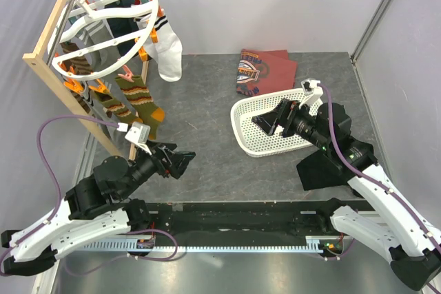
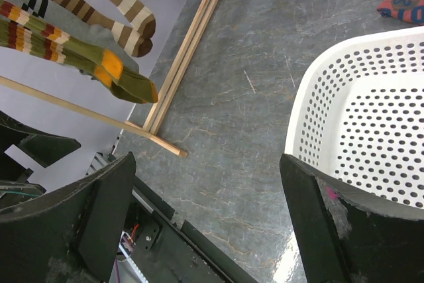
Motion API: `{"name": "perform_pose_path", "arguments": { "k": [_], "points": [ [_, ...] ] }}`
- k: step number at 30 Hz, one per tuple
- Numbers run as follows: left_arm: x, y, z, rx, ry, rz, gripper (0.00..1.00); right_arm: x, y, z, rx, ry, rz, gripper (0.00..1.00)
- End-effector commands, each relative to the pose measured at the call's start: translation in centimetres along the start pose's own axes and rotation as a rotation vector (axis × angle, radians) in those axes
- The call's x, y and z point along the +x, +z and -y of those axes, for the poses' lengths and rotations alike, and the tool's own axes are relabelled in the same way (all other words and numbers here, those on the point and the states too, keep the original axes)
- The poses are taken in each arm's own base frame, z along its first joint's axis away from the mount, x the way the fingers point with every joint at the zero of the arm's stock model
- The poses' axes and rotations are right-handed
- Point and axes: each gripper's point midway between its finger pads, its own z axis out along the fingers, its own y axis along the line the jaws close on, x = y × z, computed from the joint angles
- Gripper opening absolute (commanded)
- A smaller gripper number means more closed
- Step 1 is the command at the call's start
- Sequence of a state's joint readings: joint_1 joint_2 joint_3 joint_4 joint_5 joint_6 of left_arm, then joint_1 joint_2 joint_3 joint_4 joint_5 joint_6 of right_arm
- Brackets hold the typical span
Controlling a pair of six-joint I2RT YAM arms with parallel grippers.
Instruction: Remove the socks clipped to the hanger
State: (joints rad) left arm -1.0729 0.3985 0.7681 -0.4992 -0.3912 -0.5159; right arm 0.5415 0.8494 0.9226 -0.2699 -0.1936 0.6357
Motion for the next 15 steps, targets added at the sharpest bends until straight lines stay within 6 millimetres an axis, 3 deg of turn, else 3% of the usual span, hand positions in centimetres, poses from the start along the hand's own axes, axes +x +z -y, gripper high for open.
{"name": "perform_pose_path", "arguments": {
  "k": [1, 6, 10, 11, 15],
  "points": [
    [-1.0, -0.3, -0.2, -0.014, -0.015, 0.038, 0.88, -0.9, -0.2, -0.7, -0.023, -0.014, 0.043, 0.98],
    [0.4, -0.3, -1.3, -0.042, -0.028, 0.029, 0.88, -2.3, -0.2, -1.8, -0.073, -0.046, 0.096, 0.98],
    [1.7, -0.5, -3.1, -0.104, -0.055, 0.032, 0.88, -3.6, 0.0, -5.2, -0.241, -0.078, 0.128, 0.97],
    [1.9, -0.6, -3.4, -0.111, -0.064, 0.032, 0.88, -4.8, 0.8, -6.2, -0.274, -0.073, 0.158, 0.96],
    [2.9, -1.0, -3.9, -0.112, -0.084, 0.023, 0.87, -5.8, 3.7, -8.0, -0.302, -0.087, 0.133, 0.84]
  ]
}}
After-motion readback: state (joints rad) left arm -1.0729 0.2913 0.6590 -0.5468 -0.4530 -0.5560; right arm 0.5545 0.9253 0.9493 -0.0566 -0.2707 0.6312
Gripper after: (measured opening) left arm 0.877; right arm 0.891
